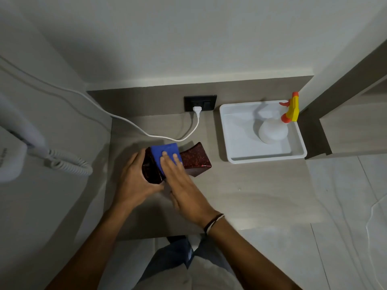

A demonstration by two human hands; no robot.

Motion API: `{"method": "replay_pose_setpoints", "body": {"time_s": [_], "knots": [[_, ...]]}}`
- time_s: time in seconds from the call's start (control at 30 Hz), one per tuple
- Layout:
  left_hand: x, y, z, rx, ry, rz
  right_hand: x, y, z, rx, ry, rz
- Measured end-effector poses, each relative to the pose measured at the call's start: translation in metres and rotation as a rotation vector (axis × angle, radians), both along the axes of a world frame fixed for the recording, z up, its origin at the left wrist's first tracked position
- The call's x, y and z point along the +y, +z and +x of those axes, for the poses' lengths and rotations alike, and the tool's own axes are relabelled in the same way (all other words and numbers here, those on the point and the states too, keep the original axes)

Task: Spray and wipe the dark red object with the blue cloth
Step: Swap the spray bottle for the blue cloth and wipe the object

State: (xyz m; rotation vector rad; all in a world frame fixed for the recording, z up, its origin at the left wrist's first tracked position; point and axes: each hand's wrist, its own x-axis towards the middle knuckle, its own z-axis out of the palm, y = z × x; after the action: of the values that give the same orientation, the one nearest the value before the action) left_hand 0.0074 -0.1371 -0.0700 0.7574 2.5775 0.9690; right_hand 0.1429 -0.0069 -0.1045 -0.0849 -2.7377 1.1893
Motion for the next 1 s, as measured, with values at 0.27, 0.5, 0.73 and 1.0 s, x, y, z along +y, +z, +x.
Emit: {"method": "replay_pose_setpoints", "body": {"time_s": [0.27,0.5,0.73,1.0], "knots": [[0.001,0.011,-0.003,-0.152,0.068,0.052,0.091,-0.012,0.029,-0.165,-0.587,-0.478],[0.015,0.02,-0.006,-0.419,0.278,0.171,0.094,-0.018,0.026,-0.264,-0.72,-0.97],[0.011,0.016,-0.015,-0.417,0.068,0.085,0.102,-0.019,0.008,-0.221,-0.771,-0.991],[0.017,0.009,-0.015,-0.118,-0.049,0.038,0.027,0.005,-0.001,-0.178,-0.291,-0.241]]}}
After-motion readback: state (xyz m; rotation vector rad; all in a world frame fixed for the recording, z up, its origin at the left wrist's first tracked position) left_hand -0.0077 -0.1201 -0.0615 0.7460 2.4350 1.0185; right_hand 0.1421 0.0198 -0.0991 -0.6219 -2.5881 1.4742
